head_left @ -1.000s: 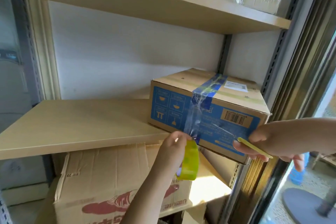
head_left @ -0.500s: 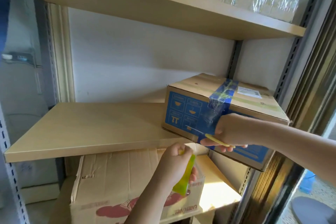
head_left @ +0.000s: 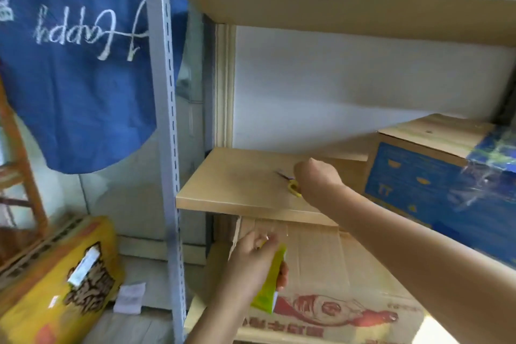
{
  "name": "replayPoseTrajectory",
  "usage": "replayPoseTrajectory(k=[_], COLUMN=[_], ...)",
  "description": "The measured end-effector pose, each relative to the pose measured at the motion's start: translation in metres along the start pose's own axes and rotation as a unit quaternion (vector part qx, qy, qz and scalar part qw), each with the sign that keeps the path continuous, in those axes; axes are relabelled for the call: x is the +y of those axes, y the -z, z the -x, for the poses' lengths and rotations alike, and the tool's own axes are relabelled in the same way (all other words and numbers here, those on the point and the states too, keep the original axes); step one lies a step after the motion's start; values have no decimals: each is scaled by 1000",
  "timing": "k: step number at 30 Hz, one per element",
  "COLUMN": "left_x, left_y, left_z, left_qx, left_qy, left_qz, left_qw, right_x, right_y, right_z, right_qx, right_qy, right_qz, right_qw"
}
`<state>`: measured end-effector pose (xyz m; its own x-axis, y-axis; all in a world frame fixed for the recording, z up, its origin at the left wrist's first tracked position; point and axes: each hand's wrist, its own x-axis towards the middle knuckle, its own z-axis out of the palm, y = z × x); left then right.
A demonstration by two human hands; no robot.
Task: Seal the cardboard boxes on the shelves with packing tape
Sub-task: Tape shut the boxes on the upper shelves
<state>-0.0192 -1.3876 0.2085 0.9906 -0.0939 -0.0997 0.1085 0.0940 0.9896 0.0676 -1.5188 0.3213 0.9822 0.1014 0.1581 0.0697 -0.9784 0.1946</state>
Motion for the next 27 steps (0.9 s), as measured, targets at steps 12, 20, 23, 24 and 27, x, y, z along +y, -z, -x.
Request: replayPoseTrajectory(k=[12, 20, 23, 24, 27], left_x=[34, 68, 75, 79, 95], left_y=[-15, -113, -137, -142, -138], left_z=[21, 32, 33, 33, 32], left_qx=[-15, -131, -160, -168, -158], left_qy=[-104, -131, -150, -150, -165], left_qz=[-31, 46, 25, 21, 31], left_qw=[994, 982, 975, 974, 973], right_x=[10, 195, 196, 192, 165], right_y=[-5, 32, 19, 18, 18], right_z=[91, 142, 147, 147, 119], right_qx=[128, 198, 211, 223, 103], right_qy=[108, -149, -177, -175, -251], right_qz=[-434, 107, 63, 65, 75], right_qw=[885, 963, 959, 957, 960])
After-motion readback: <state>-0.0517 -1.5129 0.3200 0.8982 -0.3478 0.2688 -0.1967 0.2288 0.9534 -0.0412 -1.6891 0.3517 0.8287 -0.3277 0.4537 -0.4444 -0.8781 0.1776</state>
